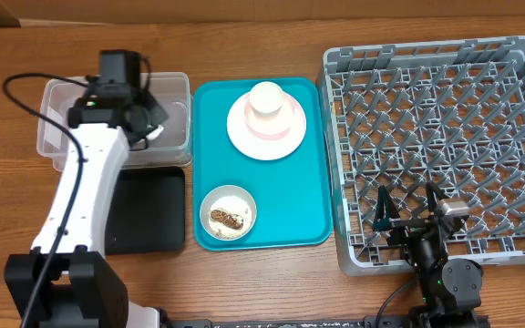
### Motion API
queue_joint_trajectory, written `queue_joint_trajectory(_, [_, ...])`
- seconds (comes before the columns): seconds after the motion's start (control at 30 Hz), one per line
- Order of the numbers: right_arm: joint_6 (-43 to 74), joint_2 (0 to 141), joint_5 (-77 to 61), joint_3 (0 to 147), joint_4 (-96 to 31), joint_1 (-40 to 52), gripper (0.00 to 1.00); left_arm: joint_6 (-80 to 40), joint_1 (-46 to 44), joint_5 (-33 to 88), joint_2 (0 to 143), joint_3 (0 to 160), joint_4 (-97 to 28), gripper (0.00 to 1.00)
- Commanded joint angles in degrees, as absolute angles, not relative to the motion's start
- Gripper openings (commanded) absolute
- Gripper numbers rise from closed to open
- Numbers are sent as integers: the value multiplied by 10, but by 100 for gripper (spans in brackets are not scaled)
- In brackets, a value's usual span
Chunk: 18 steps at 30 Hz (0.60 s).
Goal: Sort waste into correct bins and load items into the dishwasher
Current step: 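Carry the wrapper with the left gripper and drop it into the clear bin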
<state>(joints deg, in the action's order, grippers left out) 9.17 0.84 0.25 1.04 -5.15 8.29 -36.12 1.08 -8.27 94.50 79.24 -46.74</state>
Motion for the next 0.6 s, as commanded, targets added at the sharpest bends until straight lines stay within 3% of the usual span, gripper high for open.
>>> queue_joint_trajectory(0.0, [92, 2, 4, 4, -48, 83, 100, -345, 43, -92, 966, 795, -463, 4])
queue_joint_trajectory(0.57, [92, 2, 4, 4, -48, 83, 100, -344, 123, -96, 1029, 791, -452, 4])
